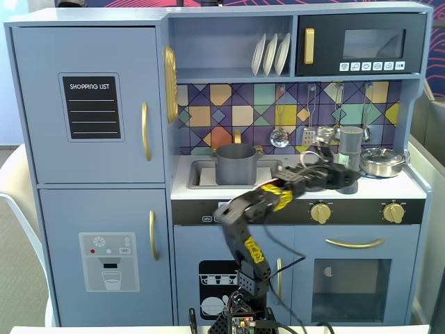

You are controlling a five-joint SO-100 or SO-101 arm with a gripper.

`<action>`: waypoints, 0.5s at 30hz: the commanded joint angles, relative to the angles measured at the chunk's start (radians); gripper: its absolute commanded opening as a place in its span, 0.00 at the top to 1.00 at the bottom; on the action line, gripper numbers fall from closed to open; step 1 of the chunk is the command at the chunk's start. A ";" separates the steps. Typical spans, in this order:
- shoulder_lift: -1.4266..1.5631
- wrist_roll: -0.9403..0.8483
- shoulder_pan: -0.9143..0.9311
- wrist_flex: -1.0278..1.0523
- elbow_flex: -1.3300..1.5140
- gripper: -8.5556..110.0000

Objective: Put salt in the gray recipient

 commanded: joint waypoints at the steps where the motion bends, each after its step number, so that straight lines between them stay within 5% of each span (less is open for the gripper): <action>1: 0.471 -0.120 -0.156 0.681 0.021 0.91; 8: 0.870 -0.041 -0.785 1.055 0.319 0.93; 15: 0.968 0.049 -0.853 0.965 0.739 0.93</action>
